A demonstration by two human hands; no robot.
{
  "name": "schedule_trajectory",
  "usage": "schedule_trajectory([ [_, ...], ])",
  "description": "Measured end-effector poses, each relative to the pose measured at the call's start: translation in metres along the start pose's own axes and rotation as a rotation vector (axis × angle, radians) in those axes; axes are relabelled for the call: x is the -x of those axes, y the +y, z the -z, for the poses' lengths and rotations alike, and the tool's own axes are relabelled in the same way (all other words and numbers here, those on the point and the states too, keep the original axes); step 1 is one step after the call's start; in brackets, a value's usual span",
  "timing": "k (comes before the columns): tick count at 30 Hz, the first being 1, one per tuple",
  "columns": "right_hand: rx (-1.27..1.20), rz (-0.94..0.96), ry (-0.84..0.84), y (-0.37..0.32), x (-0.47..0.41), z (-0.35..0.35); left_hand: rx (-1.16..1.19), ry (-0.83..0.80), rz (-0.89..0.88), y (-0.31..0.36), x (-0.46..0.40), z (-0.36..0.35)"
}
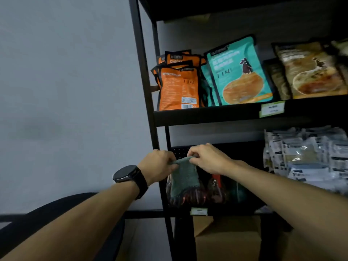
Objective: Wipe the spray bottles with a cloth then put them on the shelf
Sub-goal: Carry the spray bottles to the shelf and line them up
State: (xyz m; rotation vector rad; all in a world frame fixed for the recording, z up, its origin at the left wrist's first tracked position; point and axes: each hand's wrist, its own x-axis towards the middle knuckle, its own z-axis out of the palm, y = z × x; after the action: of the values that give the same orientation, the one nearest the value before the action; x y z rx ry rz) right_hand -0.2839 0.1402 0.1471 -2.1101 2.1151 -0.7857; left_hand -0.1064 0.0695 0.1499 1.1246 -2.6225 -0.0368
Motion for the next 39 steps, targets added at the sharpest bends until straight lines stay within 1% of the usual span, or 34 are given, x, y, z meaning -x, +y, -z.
schedule_trajectory([
  [7,-0.006,-0.120,0.014,0.066,0.049,0.031,0.089,-0.042,-0.164,0.070,-0.027,-0.030],
  [13,-0.003,-0.195,0.024,0.118,0.091,0.046,0.178,-0.121,-0.225,0.125,-0.041,-0.062],
  [17,0.006,-0.247,0.022,0.148,0.109,0.053,0.200,-0.132,-0.288,0.157,-0.050,-0.086],
  [24,-0.019,-0.340,-0.010,0.200,0.129,0.036,0.277,-0.174,-0.282,0.191,-0.058,-0.141],
  [29,-0.026,-0.387,-0.044,0.236,0.133,0.017,0.320,-0.164,-0.269,0.206,-0.067,-0.183],
  [34,-0.044,-0.405,-0.051,0.265,0.127,0.002,0.325,-0.143,-0.234,0.216,-0.079,-0.215],
  [39,-0.087,-0.456,-0.065,0.289,0.110,-0.017,0.329,-0.155,-0.184,0.218,-0.095,-0.241],
])
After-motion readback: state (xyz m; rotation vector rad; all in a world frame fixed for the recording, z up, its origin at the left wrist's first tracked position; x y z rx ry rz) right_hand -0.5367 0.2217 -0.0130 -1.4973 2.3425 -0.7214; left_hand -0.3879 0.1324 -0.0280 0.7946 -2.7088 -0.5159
